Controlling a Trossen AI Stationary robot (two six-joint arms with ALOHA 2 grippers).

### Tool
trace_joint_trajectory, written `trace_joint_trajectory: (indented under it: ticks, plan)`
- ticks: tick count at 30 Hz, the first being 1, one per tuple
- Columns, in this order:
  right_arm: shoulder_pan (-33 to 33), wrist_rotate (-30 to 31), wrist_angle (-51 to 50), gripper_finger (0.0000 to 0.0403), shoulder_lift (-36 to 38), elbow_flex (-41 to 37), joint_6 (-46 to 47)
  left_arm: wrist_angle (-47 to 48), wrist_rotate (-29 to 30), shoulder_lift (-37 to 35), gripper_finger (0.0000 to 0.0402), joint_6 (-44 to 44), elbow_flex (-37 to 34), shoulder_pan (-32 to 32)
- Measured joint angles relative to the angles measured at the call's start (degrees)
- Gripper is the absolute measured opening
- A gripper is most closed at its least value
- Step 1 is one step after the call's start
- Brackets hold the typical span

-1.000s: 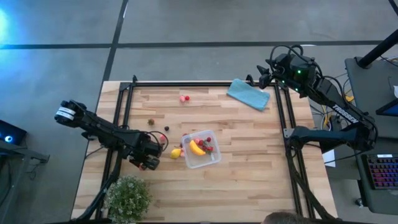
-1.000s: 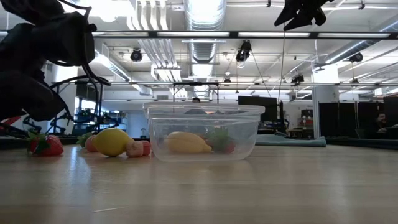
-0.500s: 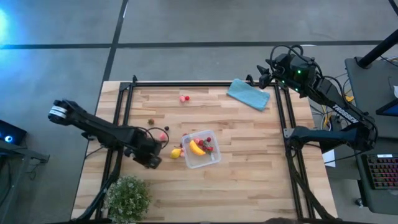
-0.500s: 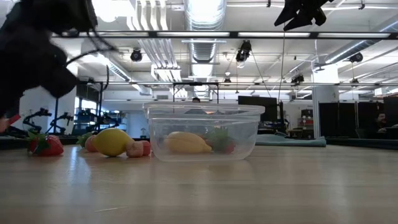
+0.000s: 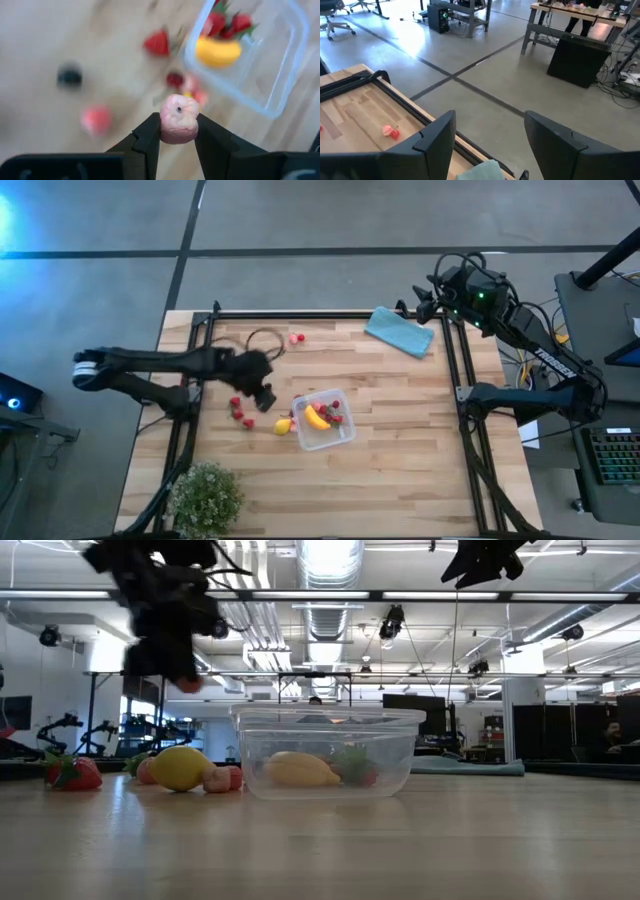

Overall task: Pick and placing Produce into tupperware
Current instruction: Put the pink peach into the transparent bin

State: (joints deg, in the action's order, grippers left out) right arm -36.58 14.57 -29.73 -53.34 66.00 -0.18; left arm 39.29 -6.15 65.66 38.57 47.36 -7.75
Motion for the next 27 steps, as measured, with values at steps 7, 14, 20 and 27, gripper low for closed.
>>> trace_joint_trajectory:
  ticks: [7, 14, 20, 27]
  plan:
    - [0.0, -0.2, -2.2, 0.0228, 0.0, 0.0, -1.2, -0.3, -2.2, 15.3, 0.0089, -20.2, 14.0, -7.4]
    - [0.0, -0.2, -5.4, 0.0228, 0.0, 0.0, -1.1, 0.3, -9.5, 27.3, 0.0089, -27.0, 25.6, -6.2]
    - [0.0, -0.2, -5.3, 0.0228, 0.1, 0.0, -1.0, 0.8, -14.3, 32.8, 0.0089, -26.9, 28.5, -3.0]
    - [0.0, 0.0, -5.8, 0.0228, 0.5, 0.0, 2.8, 0.6, -14.3, 33.0, 0.0089, -27.0, 29.4, 0.1]
